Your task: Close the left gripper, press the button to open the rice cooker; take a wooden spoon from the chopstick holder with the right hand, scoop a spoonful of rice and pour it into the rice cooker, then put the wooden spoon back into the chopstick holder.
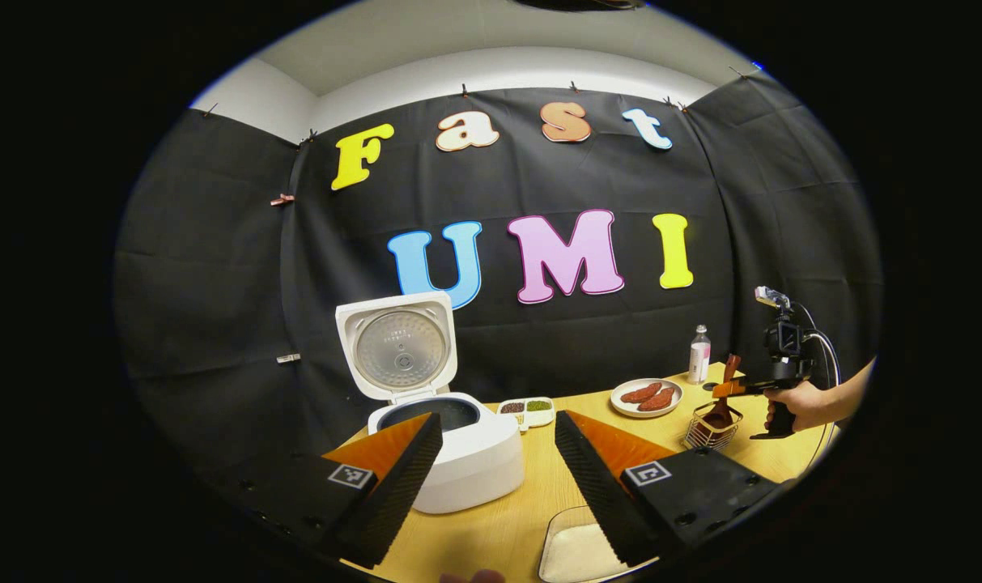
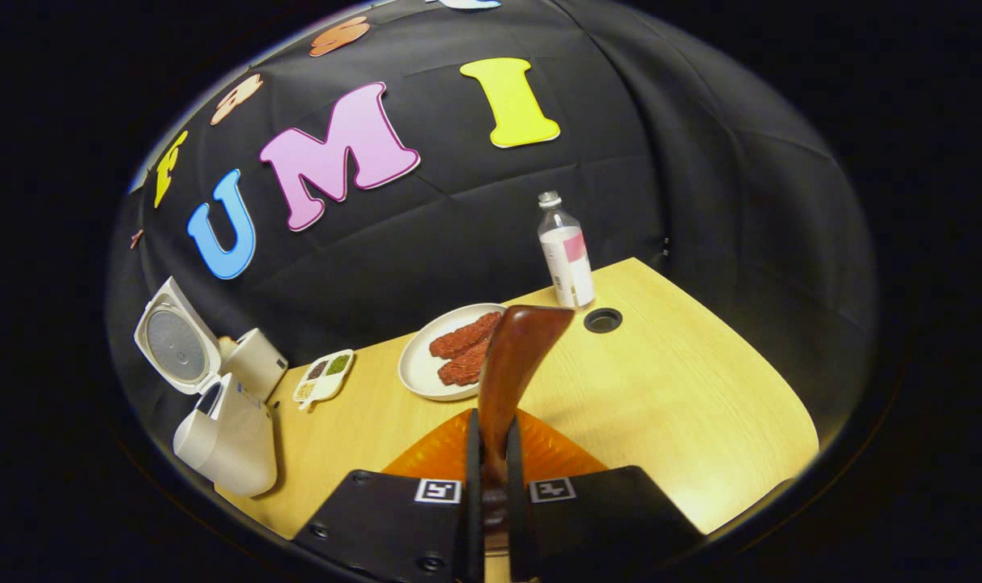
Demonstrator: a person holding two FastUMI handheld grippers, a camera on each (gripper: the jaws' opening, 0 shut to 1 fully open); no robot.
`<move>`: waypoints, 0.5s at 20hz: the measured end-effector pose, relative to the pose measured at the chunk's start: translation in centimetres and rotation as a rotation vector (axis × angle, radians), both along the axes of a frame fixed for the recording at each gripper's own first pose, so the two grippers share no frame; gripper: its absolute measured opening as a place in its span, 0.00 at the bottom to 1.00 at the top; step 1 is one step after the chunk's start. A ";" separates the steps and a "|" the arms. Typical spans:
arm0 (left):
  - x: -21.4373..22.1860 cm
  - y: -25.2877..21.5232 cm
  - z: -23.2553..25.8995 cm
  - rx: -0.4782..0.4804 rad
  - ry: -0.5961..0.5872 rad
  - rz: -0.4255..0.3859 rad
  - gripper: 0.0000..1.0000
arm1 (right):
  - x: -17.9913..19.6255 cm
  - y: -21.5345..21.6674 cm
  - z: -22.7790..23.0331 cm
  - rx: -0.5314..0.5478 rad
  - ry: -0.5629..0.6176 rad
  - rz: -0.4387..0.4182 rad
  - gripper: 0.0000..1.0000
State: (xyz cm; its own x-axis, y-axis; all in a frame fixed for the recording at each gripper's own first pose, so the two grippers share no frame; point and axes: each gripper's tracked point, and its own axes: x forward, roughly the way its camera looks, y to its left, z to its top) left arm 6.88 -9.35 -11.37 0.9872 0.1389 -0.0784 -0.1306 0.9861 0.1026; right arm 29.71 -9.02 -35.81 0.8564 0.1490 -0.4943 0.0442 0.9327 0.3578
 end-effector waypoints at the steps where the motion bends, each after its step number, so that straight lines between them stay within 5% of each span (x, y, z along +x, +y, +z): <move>1: 0.0 0.1 0.1 0.000 -0.002 -0.001 0.96 | -0.1 0.1 0.4 -0.009 -0.016 0.013 0.12; 3: -0.3 0.2 0.1 0.004 0.001 -0.004 0.96 | 0.0 0.0 1.8 -0.018 -0.055 0.007 0.05; 10: -1.6 1.4 1.5 0.004 -0.011 -0.014 0.96 | -1.7 -1.7 8.9 -0.009 -0.175 -0.061 0.07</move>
